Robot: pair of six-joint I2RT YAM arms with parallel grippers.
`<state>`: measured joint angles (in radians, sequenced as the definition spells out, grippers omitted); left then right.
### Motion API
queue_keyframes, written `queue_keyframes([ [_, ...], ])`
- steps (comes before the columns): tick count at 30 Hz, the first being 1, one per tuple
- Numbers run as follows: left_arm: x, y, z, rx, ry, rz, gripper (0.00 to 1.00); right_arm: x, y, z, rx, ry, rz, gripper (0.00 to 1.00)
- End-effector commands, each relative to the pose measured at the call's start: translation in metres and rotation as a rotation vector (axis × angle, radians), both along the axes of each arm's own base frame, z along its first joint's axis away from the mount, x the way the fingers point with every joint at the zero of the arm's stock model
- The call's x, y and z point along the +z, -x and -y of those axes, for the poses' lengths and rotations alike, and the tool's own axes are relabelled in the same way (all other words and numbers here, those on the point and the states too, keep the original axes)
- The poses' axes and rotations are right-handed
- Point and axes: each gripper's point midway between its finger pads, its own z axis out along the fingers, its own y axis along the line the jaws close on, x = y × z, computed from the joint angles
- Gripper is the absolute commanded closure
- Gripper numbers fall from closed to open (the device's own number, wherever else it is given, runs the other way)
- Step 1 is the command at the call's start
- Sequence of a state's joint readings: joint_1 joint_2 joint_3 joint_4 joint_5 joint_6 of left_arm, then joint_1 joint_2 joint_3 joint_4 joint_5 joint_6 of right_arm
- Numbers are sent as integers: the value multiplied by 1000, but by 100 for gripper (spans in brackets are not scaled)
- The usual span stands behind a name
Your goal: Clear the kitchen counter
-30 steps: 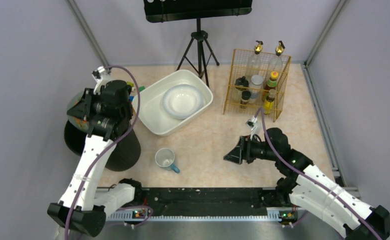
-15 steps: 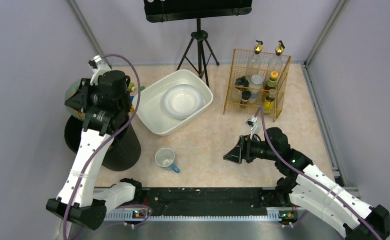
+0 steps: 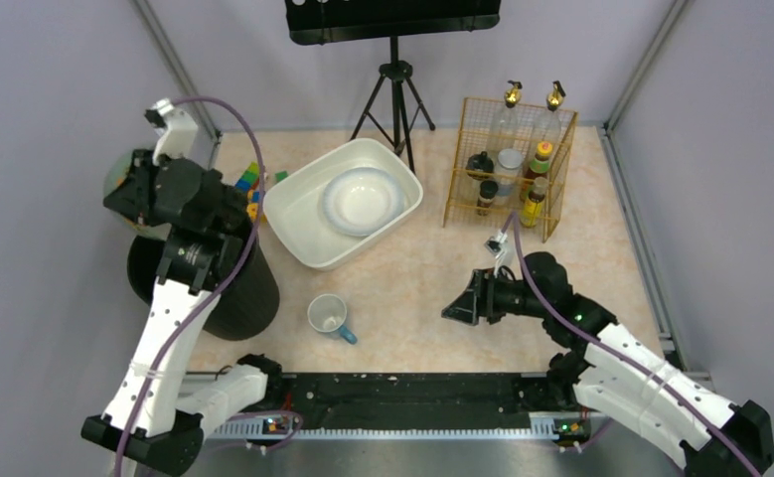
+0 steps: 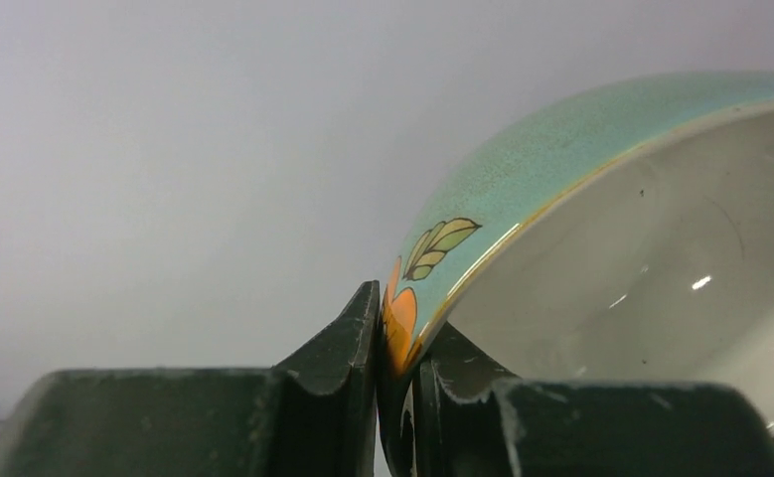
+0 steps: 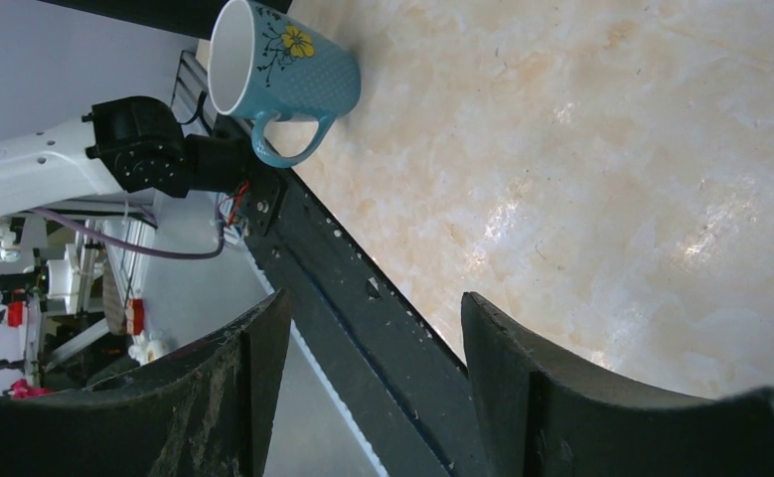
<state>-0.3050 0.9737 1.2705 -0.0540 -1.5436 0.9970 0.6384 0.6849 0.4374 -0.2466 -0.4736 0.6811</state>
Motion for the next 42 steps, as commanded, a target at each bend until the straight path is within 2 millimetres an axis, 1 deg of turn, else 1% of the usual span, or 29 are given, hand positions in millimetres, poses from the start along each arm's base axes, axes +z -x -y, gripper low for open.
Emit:
queue_keyframes([
  [1,51,55,-2,97,243,326,100,14,-8,-5,-2,-38,46,37],
  [3,62,46,6,44,270,355,100,14,-9,-6,-4,-37,37,37],
  [4,74,34,17,-23,305,385,100,15,-10,-7,-10,-41,33,37],
  [7,83,17,32,-107,332,414,100,13,-11,-6,-18,-37,23,37],
  [9,86,3,46,-188,332,412,100,12,-11,-6,-22,-36,17,37],
  [12,94,-6,63,-330,342,459,100,11,-11,-6,-26,-37,9,37],
  [16,106,-8,71,-501,334,563,100,10,-12,-7,-34,-38,0,37],
  [18,107,-14,80,-691,366,610,100,11,-12,-7,-35,-40,-1,37],
  [19,110,-11,82,-776,405,636,100,10,-13,-7,-37,-38,-3,37],
  [20,111,-8,83,-826,419,656,100,11,-13,-7,-39,-38,-3,37],
  [22,115,0,77,-864,435,699,100,11,-13,-8,-40,-41,-6,37],
  [23,117,1,77,-889,439,704,100,11,-13,-8,-44,-39,-10,37],
  [26,121,0,90,-992,469,689,100,7,-15,-6,-55,-26,-13,37],
  [29,128,-7,116,-1128,508,664,100,7,-16,-7,-65,-23,-22,37],
  [31,136,-13,139,-1222,549,660,100,7,-16,-6,-71,-21,-24,37],
  [33,139,-23,165,-1298,586,642,100,7,-18,-5,-87,-11,-24,37],
  [36,131,-44,216,-1408,665,576,100,6,-20,-2,-107,3,-27,37],
  [38,120,-60,247,-1447,718,517,100,7,-21,-1,-114,8,-30,37],
  [40,110,-74,273,-1470,780,471,100,5,-21,-1,-120,12,-37,37],
  [42,97,-88,294,-1495,856,438,100,3,-21,0,-124,16,-43,37],
])
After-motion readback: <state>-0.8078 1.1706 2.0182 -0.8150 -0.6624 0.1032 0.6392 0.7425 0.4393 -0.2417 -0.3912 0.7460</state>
